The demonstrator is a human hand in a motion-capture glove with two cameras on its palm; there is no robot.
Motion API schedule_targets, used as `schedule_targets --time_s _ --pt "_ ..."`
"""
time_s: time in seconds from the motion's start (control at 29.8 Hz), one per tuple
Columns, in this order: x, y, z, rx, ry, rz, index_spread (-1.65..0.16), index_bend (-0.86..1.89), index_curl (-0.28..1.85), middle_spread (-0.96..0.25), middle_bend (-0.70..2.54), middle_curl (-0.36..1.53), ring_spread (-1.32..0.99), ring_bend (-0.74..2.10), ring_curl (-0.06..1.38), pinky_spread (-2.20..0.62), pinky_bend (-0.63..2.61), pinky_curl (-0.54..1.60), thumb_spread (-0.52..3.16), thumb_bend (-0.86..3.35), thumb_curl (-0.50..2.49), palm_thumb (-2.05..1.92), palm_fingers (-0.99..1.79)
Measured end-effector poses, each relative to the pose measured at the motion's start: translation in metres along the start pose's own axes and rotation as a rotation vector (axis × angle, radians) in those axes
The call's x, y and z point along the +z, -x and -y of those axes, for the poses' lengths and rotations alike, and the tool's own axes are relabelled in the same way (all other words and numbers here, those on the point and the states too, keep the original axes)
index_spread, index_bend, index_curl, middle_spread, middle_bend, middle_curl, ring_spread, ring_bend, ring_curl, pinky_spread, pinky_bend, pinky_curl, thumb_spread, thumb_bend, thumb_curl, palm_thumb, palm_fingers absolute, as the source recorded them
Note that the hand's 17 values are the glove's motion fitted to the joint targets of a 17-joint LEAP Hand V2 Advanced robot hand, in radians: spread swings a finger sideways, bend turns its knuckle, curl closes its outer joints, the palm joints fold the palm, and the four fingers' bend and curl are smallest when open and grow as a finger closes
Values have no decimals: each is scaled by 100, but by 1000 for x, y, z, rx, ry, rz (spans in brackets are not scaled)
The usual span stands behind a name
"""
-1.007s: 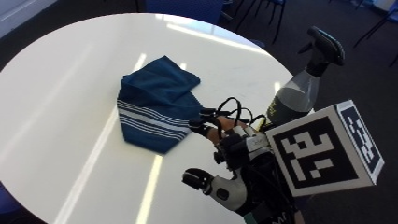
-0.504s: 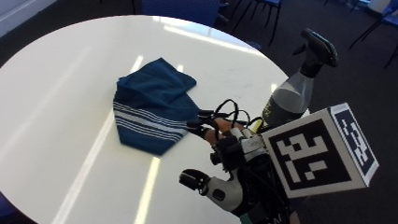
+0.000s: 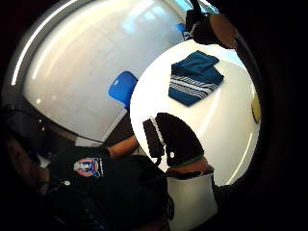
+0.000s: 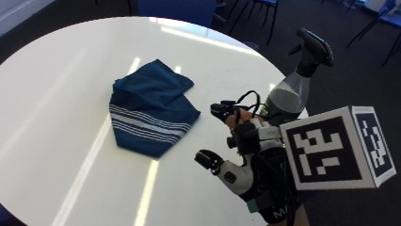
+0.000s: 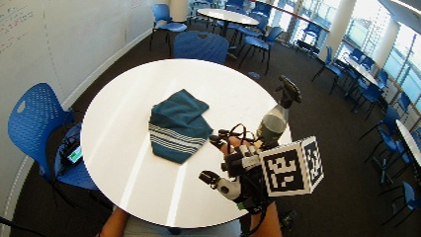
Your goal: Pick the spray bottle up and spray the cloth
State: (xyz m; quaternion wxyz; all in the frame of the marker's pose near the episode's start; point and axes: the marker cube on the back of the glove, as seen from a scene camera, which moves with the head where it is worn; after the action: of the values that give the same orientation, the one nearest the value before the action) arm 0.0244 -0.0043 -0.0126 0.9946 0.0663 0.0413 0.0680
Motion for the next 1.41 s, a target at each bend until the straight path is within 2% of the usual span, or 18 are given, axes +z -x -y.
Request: schedule_targets --time_s 0.3,0.71,1.14,1.41 --pt "-21 -36 10 157 -257 -32 -38 8 28 -11 25 35 -15 39 34 12 21 30 113 0 28 54 91" --pt "-52 -96 15 403 -413 38 -35 10 26 -11 29 39 -16 44 38 6 19 33 113 -2 30 57 99" --pt "-51 -137 33 573 -458 22 -34 10 24 -11 29 41 -16 45 40 4 19 34 112 -2 32 58 98" --pt "-47 -152 50 623 -459 142 -34 10 24 -11 30 42 -16 45 40 4 19 34 110 -2 33 60 97"
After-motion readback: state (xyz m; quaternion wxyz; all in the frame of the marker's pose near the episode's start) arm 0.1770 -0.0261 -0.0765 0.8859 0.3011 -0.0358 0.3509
